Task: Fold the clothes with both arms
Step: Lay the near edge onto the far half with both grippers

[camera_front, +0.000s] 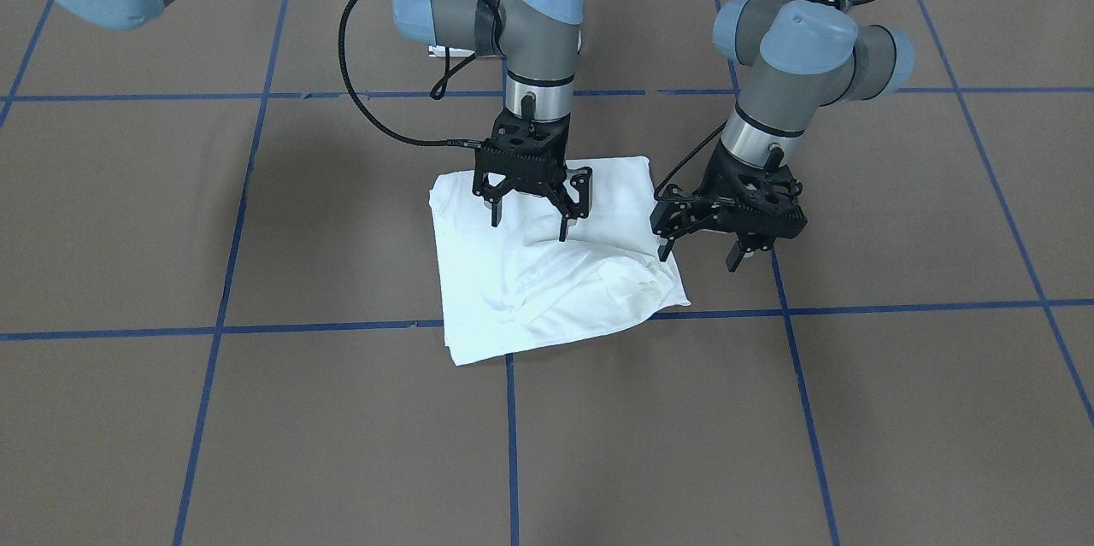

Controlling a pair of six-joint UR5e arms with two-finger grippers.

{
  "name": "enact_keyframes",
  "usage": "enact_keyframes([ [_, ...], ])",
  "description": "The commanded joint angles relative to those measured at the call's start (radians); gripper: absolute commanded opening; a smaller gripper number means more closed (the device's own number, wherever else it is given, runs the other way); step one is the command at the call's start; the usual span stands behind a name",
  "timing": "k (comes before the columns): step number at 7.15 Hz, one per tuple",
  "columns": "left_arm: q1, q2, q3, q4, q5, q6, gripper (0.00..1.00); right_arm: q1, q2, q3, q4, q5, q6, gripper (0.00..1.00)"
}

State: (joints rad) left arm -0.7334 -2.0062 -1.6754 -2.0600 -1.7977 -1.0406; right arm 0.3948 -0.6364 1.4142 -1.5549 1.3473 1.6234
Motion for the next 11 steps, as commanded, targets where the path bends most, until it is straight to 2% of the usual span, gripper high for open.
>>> enact_keyframes([
  [1,-0.001,0.003,-0.003,0.000,-0.002,0.002,1.00,-0.010,0.033,-0.075,0.024,-0.007,-0.017,1.00],
  [2,-0.001,0.004,-0.003,0.000,-0.002,0.001,1.00,0.031,0.075,-0.124,0.029,-0.004,-0.026,1.00],
  [3,-0.001,0.004,-0.003,0.000,-0.002,0.001,1.00,0.068,0.133,-0.217,0.039,0.003,-0.043,1.00],
  [4,-0.001,0.004,-0.006,0.000,0.000,-0.003,1.00,0.091,0.158,-0.298,0.102,0.009,-0.062,1.00],
  [7,-0.001,0.006,-0.007,-0.002,0.000,-0.012,1.00,0.099,0.156,-0.363,0.118,0.007,-0.074,0.99],
  [8,-0.001,0.006,-0.007,0.000,0.001,-0.012,1.00,0.098,0.156,-0.376,0.118,0.006,-0.074,0.94],
  [9,-0.001,0.006,-0.007,0.000,0.001,-0.012,1.00,0.098,0.156,-0.386,0.118,0.006,-0.074,0.86],
  [10,0.000,0.006,-0.007,0.000,0.001,-0.012,1.00,0.098,0.156,-0.391,0.118,0.006,-0.074,0.71],
  [11,0.000,0.006,-0.007,0.000,0.001,-0.012,1.00,0.098,0.159,-0.391,0.119,0.006,-0.073,0.43],
])
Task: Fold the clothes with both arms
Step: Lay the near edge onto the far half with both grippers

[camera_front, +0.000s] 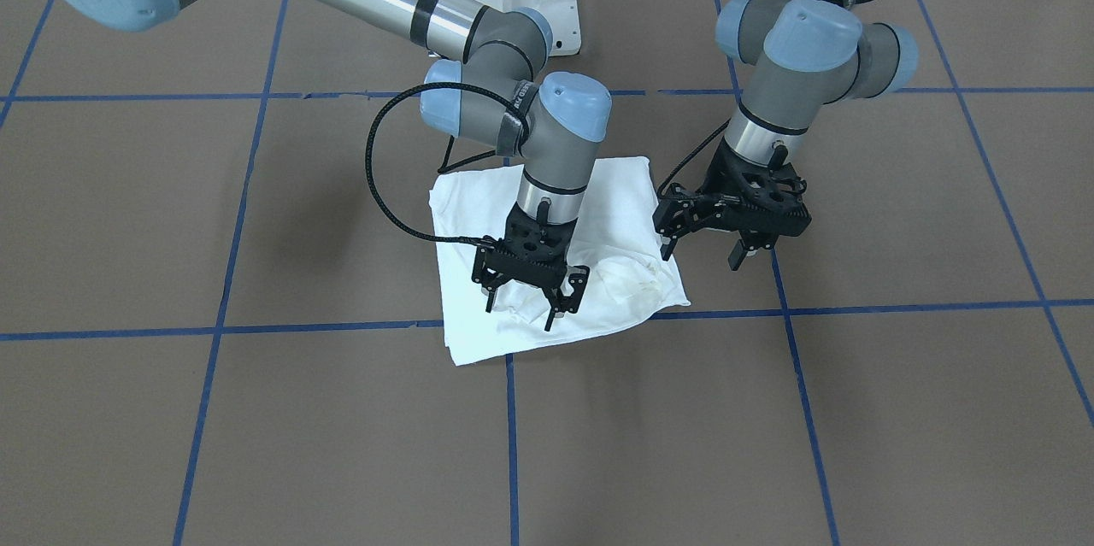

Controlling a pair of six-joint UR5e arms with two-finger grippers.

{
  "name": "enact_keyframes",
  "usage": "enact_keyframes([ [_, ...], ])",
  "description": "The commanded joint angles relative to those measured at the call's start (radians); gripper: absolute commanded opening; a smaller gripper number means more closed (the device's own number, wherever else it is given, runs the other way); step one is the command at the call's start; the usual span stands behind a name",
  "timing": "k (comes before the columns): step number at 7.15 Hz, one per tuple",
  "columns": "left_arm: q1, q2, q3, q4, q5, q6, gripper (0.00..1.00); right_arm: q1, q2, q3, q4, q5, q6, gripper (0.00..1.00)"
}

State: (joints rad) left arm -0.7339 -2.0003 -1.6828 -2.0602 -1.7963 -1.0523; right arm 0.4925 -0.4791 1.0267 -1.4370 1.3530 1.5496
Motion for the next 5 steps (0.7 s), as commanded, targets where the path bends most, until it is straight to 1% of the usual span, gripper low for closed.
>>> enact_keyframes([
  [1,0.001,0.000,0.000,0.000,0.000,0.000,1.00,0.000,0.005,-0.004,0.004,0.001,0.004,0.11],
  [2,0.001,0.000,0.000,0.000,0.000,0.000,1.00,0.000,0.005,-0.004,0.019,0.001,0.009,0.00],
  [5,0.001,0.000,0.000,0.000,0.000,0.000,1.00,0.007,0.008,0.004,0.018,0.001,0.010,0.00],
])
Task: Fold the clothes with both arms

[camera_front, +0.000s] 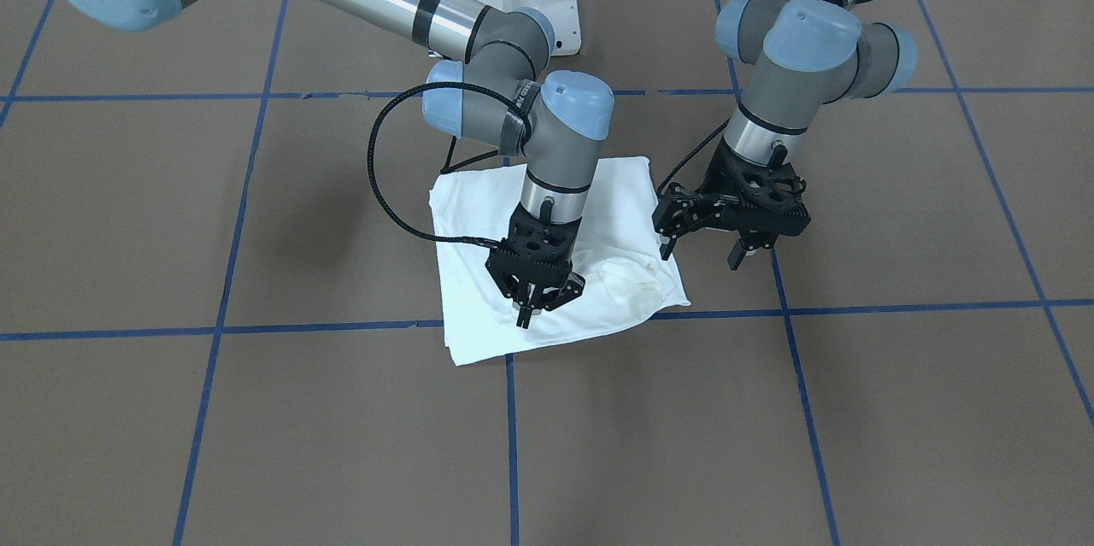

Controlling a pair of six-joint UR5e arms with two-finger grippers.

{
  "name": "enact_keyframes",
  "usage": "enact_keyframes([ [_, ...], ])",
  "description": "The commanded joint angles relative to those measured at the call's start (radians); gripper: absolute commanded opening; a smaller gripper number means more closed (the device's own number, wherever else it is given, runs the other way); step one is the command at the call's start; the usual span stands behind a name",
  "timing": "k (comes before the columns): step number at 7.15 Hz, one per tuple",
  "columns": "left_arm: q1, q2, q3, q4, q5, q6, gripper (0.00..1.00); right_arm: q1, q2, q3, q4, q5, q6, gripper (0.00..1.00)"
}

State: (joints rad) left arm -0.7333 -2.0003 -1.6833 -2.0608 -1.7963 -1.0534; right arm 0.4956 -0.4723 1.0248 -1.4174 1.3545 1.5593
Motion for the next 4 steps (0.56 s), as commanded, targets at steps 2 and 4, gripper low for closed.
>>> enact_keyframes([
  [2,0.000,0.000,0.001,0.001,0.000,0.000,1.00,0.035,0.003,0.006,-0.081,-0.005,-0.008,0.00],
  [4,0.000,0.002,-0.001,-0.001,0.002,0.000,1.00,0.037,-0.006,-0.015,-0.152,-0.056,-0.012,0.00],
])
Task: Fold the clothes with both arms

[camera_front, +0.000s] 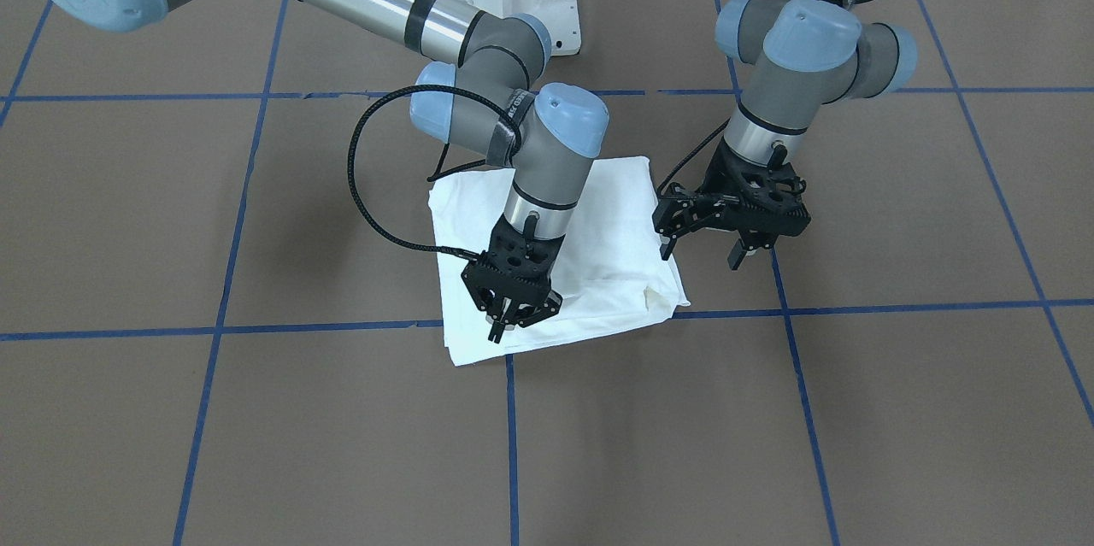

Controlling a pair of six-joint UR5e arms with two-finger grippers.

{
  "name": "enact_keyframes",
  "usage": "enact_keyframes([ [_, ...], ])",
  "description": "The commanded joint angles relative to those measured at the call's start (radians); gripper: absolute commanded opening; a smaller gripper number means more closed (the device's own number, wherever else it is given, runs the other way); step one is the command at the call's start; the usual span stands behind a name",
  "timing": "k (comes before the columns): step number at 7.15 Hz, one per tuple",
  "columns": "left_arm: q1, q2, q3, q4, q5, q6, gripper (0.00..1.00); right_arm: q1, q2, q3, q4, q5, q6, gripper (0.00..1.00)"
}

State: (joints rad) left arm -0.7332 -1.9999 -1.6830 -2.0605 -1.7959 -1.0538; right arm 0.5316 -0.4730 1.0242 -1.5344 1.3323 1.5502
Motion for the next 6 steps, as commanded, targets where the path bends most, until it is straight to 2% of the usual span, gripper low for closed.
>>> enact_keyframes([
  [1,0.000,0.009,-0.009,0.000,0.000,0.000,1.00,-0.002,-0.006,-0.033,-0.033,-0.039,-0.005,0.00],
  [2,0.000,0.022,-0.029,0.000,0.001,0.000,1.00,-0.005,-0.001,-0.033,-0.029,-0.047,-0.013,0.66],
  [3,0.000,0.027,-0.030,0.000,0.000,-0.002,1.00,-0.013,0.008,-0.029,-0.027,-0.062,-0.072,1.00],
  [4,0.000,0.029,-0.030,0.000,0.000,0.000,1.00,-0.002,0.011,-0.024,-0.021,-0.055,-0.093,1.00],
  [6,0.000,0.030,-0.038,0.000,-0.003,0.012,1.00,0.014,0.011,0.022,0.026,0.049,-0.130,1.00],
])
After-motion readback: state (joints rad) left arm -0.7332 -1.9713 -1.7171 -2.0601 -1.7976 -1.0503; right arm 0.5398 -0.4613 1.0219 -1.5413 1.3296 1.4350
